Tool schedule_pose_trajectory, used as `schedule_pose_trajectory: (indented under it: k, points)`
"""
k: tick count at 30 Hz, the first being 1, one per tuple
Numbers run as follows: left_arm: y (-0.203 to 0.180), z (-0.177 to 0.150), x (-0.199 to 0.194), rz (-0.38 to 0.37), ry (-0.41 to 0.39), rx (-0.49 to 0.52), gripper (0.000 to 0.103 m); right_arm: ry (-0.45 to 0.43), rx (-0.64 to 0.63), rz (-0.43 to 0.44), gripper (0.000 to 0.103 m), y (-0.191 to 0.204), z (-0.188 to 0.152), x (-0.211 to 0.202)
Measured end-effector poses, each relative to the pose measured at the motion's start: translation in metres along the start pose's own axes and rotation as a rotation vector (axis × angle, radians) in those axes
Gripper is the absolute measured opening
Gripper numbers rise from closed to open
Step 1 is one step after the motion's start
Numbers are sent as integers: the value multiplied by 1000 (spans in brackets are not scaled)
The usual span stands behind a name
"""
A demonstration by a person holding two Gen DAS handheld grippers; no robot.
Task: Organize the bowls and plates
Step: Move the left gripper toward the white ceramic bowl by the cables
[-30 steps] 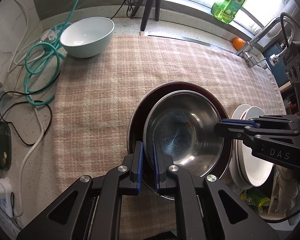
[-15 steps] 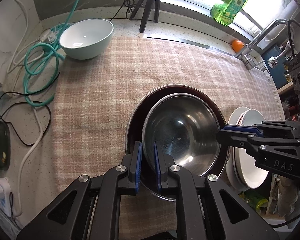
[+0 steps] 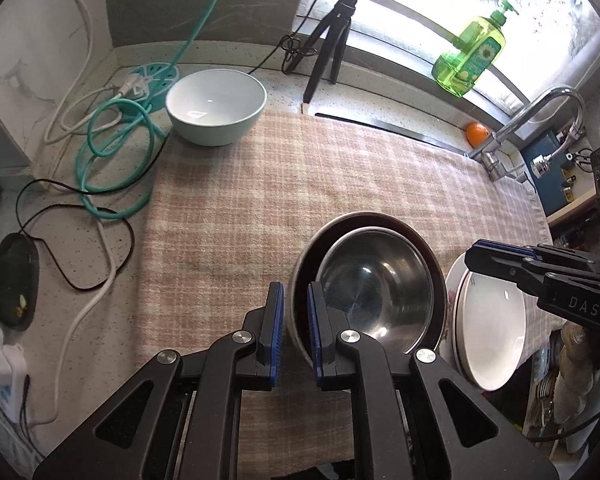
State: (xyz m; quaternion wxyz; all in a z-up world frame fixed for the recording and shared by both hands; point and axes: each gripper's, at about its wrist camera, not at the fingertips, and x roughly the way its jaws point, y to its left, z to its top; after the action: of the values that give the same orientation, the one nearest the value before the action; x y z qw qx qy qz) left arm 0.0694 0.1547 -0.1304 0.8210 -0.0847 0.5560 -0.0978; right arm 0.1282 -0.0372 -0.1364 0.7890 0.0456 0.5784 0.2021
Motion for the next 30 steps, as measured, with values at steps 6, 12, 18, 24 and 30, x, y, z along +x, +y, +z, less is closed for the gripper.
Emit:
schedule_pose_trajectory:
  k: [6, 12, 18, 24, 30]
  points:
    - [24, 3, -12, 21, -36, -60, 11, -34, -18, 1, 14, 7, 10, -7]
    - [43, 9, -22, 40, -78, -102, 11, -64, -22, 17, 14, 14, 21, -10]
    - [57, 17, -27, 54, -102, -112, 11, -65, -12, 53, 14, 23, 34, -6]
    - [65, 22, -28, 62, -115, -114, 11, -73, -19, 69, 26, 35, 47, -1]
    - [76, 25, -31, 69, -127, -123, 11, -65, -1, 105, 28, 42, 61, 4]
